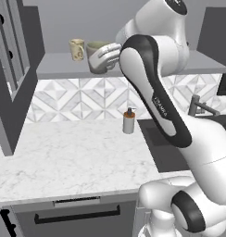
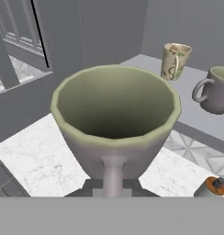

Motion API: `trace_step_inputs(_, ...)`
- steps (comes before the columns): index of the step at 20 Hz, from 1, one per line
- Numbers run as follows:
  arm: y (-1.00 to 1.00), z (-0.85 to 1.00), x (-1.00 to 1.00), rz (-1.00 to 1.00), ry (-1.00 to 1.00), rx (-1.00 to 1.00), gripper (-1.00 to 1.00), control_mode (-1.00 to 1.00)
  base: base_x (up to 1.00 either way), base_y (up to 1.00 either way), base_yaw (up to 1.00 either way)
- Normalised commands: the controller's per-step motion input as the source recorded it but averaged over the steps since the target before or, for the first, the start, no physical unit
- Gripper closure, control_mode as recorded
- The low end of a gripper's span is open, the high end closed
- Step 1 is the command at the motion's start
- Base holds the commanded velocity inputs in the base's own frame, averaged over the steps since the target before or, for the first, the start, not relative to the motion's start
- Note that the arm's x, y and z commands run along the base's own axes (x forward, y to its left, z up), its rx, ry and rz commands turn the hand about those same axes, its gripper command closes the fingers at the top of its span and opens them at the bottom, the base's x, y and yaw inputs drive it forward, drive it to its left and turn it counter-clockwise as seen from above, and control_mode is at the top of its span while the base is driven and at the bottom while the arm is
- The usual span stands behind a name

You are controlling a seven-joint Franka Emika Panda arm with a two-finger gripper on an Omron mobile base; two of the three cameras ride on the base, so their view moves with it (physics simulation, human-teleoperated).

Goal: Gather all objects into one cabinet and sort the glasses and bowls to opposite sides.

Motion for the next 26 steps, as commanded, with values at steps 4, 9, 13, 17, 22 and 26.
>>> trace_step_inputs(4, 0.09, -0.03, 0.12, 0.0, 0.0, -0.02, 1.0, -1.0, 0.0, 0.0, 0.0)
trace_step_inputs(9, 0.08, -0.16, 0.04, 0.0, -0.02, 0.0, 1.0, -1.0, 0.0, 0.0, 0.0)
trace_step_inputs(13, 0.0, -0.21, 0.1, 0.0, -0.14, 0.0, 1.0, -1.0, 0.0, 0.0, 0.0)
trace_step_inputs(17, 0.0, -0.13, 0.3, 0.0, -0.13, -0.01, 1.0, -1.0, 0.0, 0.0, 0.0)
trace_step_inputs(22, 0.0, -0.11, 0.29, 0.0, -0.05, 0.0, 1.0, -1.0, 0.0, 0.0, 0.0)
trace_step_inputs(26, 0.0, 0.0, 0.22, 0.0, -0.02, 0.0, 1.0, -1.0, 0.0, 0.0, 0.0)
